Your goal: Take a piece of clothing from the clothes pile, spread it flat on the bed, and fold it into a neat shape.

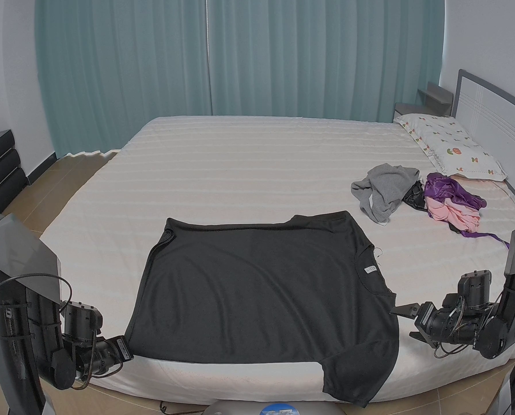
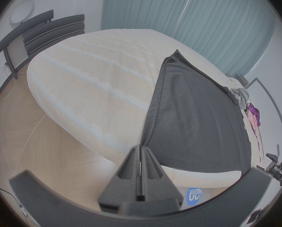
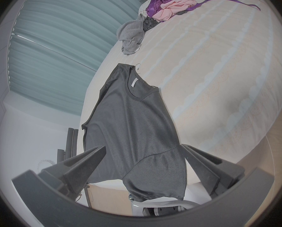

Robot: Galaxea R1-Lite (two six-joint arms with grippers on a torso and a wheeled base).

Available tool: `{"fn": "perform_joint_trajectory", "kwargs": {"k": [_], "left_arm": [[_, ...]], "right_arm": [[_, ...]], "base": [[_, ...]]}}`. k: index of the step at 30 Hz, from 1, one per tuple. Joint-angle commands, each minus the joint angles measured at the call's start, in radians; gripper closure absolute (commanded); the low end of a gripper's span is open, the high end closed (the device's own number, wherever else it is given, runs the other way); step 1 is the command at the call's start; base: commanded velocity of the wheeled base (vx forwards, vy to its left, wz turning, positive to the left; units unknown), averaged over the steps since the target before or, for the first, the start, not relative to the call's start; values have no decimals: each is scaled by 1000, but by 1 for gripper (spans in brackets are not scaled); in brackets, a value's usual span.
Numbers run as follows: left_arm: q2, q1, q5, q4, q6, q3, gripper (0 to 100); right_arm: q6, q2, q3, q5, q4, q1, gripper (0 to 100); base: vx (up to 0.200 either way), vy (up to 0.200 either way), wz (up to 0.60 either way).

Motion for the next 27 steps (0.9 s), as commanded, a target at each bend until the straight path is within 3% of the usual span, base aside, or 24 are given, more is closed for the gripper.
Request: {"fn": "perform_joint_trajectory", "kwargs": {"k": [1, 11, 23, 24, 27], "left_arm": [[-12, 13, 1, 3, 13, 16, 100], [-44, 26, 1, 95, 59, 16, 100], [-32, 26, -2, 91, 62, 16, 100], [-29, 26, -7, 89, 60, 16, 0], [-17, 27, -16, 83, 59, 12, 0]], "right_arm": [[0, 2, 0, 0, 0, 0, 0], [0, 2, 0, 0, 0, 0, 0], [0, 2, 0, 0, 0, 0, 0], [0, 2, 0, 0, 0, 0, 0], [0, 2, 0, 0, 0, 0, 0]], "base": [[0, 0, 0], [0, 0, 0], [0, 0, 0], [0, 0, 0], [0, 0, 0]]}}
